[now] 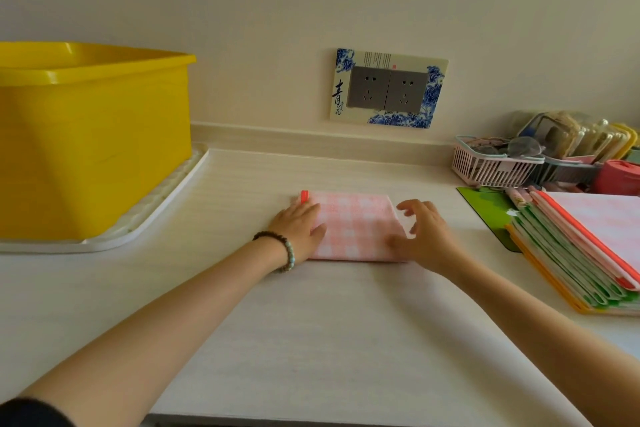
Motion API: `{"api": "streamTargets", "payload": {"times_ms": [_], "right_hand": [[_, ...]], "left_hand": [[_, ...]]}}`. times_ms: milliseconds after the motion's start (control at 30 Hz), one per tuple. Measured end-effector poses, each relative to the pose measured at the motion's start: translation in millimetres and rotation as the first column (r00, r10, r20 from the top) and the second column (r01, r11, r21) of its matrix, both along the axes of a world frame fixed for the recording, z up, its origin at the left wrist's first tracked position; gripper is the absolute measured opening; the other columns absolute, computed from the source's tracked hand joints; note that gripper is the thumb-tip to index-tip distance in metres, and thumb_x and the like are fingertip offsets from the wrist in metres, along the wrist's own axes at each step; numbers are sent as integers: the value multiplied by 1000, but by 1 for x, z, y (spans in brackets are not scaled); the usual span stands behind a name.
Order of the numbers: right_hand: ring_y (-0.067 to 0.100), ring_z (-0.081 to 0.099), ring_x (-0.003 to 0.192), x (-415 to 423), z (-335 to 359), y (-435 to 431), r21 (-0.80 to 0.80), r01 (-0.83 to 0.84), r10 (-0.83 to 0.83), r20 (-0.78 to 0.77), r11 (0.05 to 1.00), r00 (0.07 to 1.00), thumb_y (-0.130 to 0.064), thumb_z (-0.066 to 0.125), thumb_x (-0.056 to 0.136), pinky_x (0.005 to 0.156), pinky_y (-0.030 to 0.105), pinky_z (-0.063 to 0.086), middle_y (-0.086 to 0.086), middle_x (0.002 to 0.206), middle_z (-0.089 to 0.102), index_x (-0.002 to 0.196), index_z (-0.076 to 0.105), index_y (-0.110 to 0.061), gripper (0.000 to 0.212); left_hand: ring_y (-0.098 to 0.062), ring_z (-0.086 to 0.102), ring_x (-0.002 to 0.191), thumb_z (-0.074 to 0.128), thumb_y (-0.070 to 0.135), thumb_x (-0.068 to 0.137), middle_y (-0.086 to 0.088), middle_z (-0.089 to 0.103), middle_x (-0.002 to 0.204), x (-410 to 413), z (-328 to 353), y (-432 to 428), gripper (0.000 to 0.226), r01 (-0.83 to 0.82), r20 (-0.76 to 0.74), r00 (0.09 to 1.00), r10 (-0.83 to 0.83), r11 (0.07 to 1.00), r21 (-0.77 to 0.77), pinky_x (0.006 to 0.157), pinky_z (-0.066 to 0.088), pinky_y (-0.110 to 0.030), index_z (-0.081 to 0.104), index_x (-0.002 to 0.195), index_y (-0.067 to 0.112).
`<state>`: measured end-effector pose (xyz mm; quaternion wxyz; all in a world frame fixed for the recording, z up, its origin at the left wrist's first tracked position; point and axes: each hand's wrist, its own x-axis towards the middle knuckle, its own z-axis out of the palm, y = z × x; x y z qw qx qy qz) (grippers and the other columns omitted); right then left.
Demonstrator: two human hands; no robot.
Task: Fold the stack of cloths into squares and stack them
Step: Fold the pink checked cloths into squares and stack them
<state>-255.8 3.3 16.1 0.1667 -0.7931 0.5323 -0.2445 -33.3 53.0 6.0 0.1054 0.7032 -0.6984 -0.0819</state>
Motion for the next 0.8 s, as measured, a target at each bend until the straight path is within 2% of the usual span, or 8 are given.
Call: {"api": "streamTargets", "payload": {"times_ms": [100,200,367,500,633,700,800], "right_hand": [[21,43,128,21,2,8,-165,-98,88,-63,981,994,-30,52,93,105,33,35,3,143,41,136,44,-15,46],[18,24,142,53,1,4,-165,-163,131,-190,973,973,-28,36,100,116,32,18,2,153,29,144,34,-16,46],[17,6,146,91,-11,-9,-3,-209,194,-361,978,912,-19,22,101,119,39,5,1,159,10,149,19,-15,48],[13,3,146,86,-20,-14,57,-244,244,-427,968,870,-31,16,102,119,38,1,-1,159,5,150,11,-16,50],[10,0,146,62,-23,-25,47,-168,171,-448,985,878,-47,17,100,118,33,0,-2,159,3,151,8,-18,60],[10,-1,146,49,-23,-30,49,-123,132,-463,991,877,-49,17,99,119,32,0,-2,159,1,151,5,-17,63],[12,-2,146,42,-24,-33,65,-107,125,-449,992,885,-49,17,99,119,31,1,-2,159,0,151,4,-16,64]], "left_hand": [[-18,-3,146,20,36,102,-4,1,159,-2,-7,-1,56,-10,40,999,8,998,58,118,4,-32,7,150,12],[-18,-1,146,21,36,102,-3,2,159,-4,-7,-1,56,-14,85,996,9,998,58,118,5,-34,8,150,12],[-18,3,145,24,34,101,-3,7,158,-7,-5,0,53,-23,96,995,19,999,38,116,7,-31,14,149,14],[-17,-1,146,22,35,101,-3,1,159,-4,-5,-2,56,-26,127,992,17,997,69,117,5,-31,8,150,14],[-17,1,146,22,38,101,-3,2,159,-3,-3,-2,57,-14,158,987,3,997,70,118,5,-33,8,150,14],[-17,8,145,24,39,100,-2,9,159,-2,0,-3,57,-20,163,987,4,995,94,118,9,-34,13,150,15],[-24,38,129,30,41,98,-8,42,142,-4,12,-13,47,-57,180,982,48,997,46,106,30,-34,44,133,13]]}}
